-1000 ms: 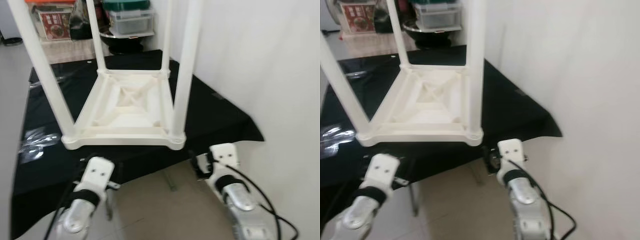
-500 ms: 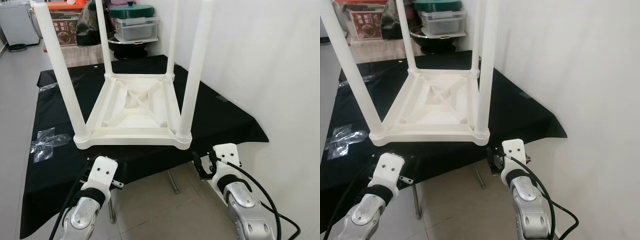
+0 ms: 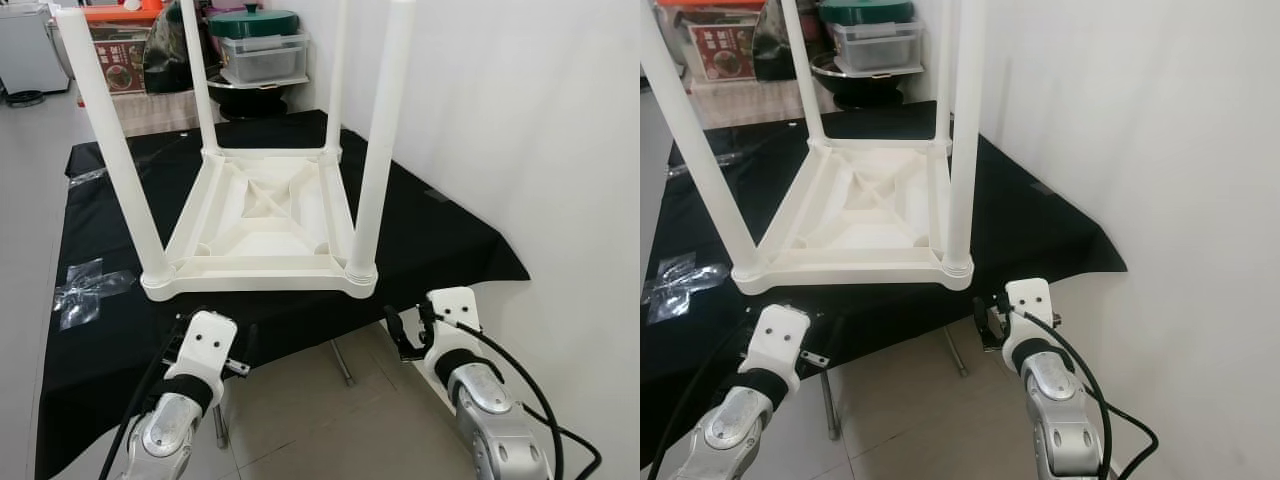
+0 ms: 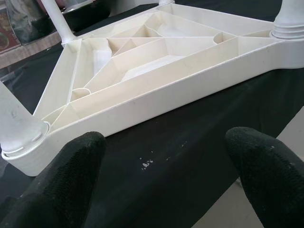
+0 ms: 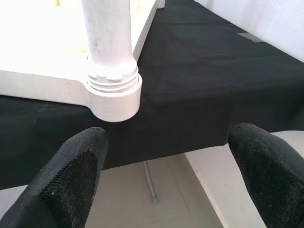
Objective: Building children table
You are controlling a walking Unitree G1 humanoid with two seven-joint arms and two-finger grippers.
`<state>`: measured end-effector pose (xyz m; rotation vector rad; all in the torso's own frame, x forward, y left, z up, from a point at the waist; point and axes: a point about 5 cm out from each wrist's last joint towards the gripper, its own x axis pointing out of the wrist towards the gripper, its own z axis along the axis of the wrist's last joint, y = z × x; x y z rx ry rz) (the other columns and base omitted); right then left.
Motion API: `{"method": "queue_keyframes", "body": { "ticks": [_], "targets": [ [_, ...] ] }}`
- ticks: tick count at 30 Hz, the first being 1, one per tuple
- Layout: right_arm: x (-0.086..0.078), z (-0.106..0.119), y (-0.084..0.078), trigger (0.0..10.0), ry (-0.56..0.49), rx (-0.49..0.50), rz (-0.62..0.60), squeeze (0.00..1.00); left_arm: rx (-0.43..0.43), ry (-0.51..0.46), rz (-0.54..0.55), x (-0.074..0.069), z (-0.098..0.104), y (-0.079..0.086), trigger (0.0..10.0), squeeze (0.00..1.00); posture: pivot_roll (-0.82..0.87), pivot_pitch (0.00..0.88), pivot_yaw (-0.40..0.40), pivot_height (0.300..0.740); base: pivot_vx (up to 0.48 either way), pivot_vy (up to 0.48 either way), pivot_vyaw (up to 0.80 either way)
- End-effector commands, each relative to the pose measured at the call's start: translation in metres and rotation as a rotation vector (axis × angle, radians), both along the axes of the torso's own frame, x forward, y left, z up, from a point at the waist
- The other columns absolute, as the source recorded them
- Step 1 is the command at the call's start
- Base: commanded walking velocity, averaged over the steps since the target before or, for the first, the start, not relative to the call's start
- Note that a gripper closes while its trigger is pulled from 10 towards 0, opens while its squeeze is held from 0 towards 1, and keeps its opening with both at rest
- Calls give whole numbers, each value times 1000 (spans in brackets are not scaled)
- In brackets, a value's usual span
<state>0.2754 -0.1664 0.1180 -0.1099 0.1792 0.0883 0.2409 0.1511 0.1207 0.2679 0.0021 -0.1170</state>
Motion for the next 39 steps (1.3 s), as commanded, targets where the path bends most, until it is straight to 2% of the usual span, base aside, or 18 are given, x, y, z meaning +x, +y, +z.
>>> {"method": "queue_keyframes", "body": {
  "ticks": [1, 34, 36, 37, 38, 39],
  "targets": [
    [1, -2, -1, 10000, 26, -4, -2, 0, -12, 14, -3, 0, -3, -1, 10000, 0, 26, 59, -20, 740, 0, 0, 0],
    [-1, 0, 0, 10000, 20, 17, 13, 0, -12, 16, -30, 1, -2, 0, 10000, 0, 14, 75, -4, 740, 0, 0, 0],
    [-1, 1, 1, 10000, 18, 4, 18, 0, 13, 4, -33, 2, 0, -1, 10000, 0, 14, 75, -4, 740, 0, 0, 0],
    [0, 3, 2, 10000, 9, -34, 34, 0, 57, -19, -40, 3, 3, -2, 10000, 0, 10, 76, -4, 740, 0, 0, 0],
    [1, 10, 11, 10000, -34, -156, 123, 0, 151, -56, -65, 5, 8, -7, 10000, 0, 8, 75, -2, 740, 0, 0, 0],
    [1, 10, 11, 10000, -34, -156, 123, 0, 151, -56, -65, 5, 8, -7, 10000, 0, 8, 75, -2, 740, 0, 0, 0]
  ]
}}
